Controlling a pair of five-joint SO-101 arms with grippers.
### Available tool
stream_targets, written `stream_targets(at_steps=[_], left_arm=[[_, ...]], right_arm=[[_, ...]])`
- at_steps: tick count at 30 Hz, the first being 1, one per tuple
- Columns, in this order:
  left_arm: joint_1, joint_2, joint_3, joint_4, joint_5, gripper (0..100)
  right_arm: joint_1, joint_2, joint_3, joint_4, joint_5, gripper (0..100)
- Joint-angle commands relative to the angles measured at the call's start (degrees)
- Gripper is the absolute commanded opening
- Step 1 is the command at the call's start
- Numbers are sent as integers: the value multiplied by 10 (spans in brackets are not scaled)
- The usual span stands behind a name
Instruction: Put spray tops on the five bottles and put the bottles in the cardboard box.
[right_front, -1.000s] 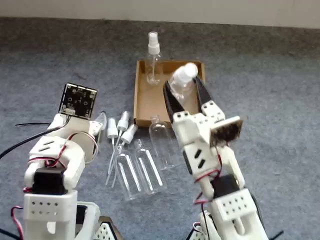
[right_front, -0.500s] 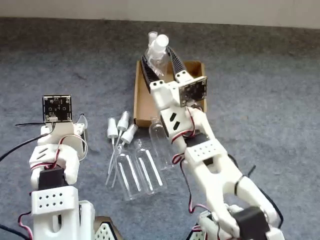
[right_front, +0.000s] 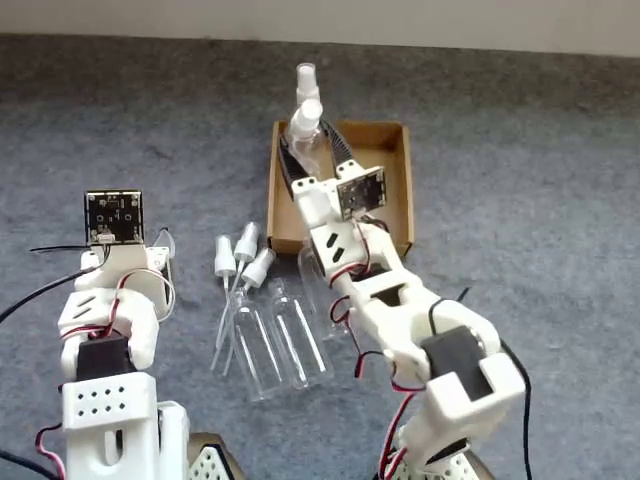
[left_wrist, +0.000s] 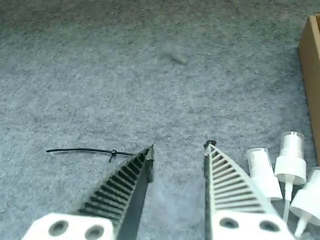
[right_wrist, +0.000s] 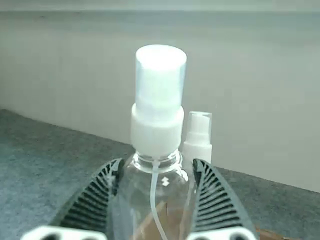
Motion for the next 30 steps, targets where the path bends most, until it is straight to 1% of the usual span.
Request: stream_targets(at_steps=[1,3,6,9,13,17,21,30], left_arm=[[12,-4,-1,-12,4,162],[12,-4,-1,-12,4,162],[12,-4,-1,-12,4,162],[12,-4,-1,-12,4,162],[12,-4,-1,-12,4,162],[12,-4,-1,-12,4,162],[12,-4,1,-11,4,162],[13,-6,9,-12,4,162]], right_arm=[[-1,23,-58,-15,-4,4],[-1,32,-69,-15,-3,4],[-1,5,-70,-13,-2,4],[5,-54,-12,21,-1,4],[55,-138,52,98,-1,4],[116,-167,31,147,0,4],[147,-123,-60,179,-4,4],[149,67,-243,178,-4,4]])
